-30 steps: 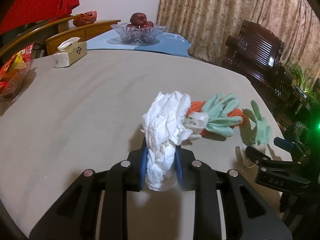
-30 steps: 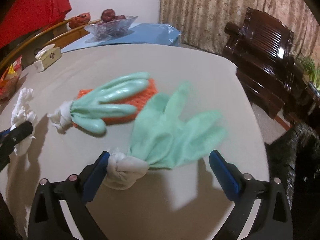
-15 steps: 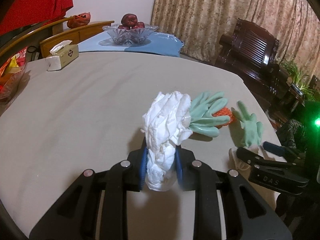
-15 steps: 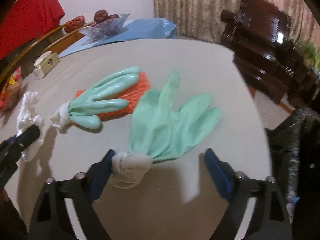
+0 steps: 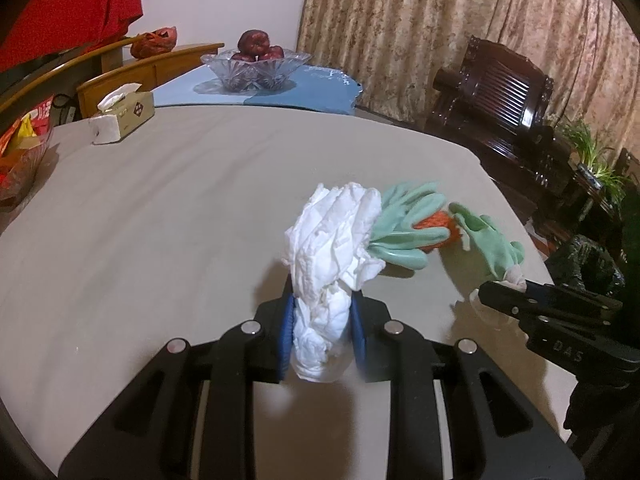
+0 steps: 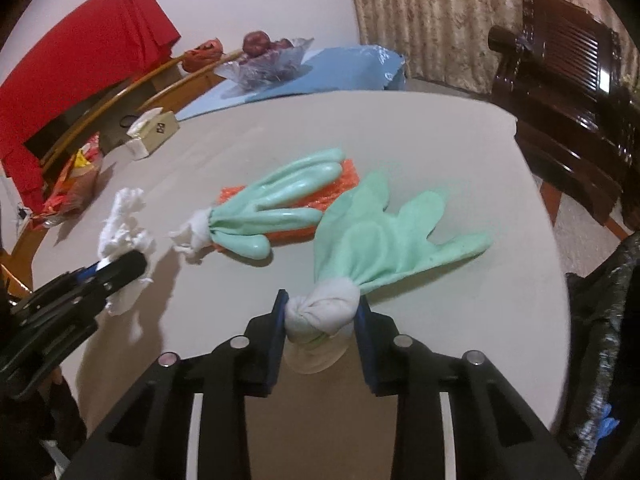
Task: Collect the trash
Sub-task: 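Grasp the green glove by its white cuff with the right tool while the left tool holds the tissue, then carry the green glove over the bin with the right tool while the left tool holds the tissue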
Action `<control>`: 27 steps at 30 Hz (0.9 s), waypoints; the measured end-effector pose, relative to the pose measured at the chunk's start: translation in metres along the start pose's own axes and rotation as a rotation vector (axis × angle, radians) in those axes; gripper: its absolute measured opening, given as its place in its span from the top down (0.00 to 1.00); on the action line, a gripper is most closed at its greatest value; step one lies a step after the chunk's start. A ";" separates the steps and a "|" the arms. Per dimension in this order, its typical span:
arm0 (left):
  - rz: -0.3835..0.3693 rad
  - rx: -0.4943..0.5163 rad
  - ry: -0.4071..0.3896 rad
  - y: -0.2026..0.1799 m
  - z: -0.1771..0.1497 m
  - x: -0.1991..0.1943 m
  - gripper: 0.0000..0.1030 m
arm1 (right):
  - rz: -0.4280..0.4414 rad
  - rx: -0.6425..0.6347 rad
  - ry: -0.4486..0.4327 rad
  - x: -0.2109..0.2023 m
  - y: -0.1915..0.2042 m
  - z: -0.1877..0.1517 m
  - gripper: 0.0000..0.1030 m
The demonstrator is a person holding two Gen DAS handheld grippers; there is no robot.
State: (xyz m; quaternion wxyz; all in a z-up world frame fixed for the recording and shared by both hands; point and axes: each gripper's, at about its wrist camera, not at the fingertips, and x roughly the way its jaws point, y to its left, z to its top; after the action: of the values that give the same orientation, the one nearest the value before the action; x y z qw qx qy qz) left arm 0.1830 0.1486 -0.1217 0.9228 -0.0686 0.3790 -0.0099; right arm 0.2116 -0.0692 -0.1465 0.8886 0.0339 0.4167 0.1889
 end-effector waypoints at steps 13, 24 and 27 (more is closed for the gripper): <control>-0.079 0.064 -0.037 -0.055 0.004 -0.030 0.77 | 0.042 -0.037 -0.117 -0.061 -0.003 0.005 0.69; -0.149 0.110 -0.098 -0.108 0.017 -0.052 0.77 | -0.014 -0.014 -0.200 -0.112 -0.033 0.004 0.69; -0.174 0.123 -0.104 -0.125 0.019 -0.054 0.77 | -0.028 0.000 -0.220 -0.126 -0.045 0.001 0.69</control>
State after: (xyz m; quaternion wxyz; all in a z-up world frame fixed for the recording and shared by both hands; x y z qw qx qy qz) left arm 0.1618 0.0309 -0.0537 0.9393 -0.0449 0.3219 -0.1098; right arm 0.1529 -0.1571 -0.0646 0.9315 0.0488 0.3170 0.1715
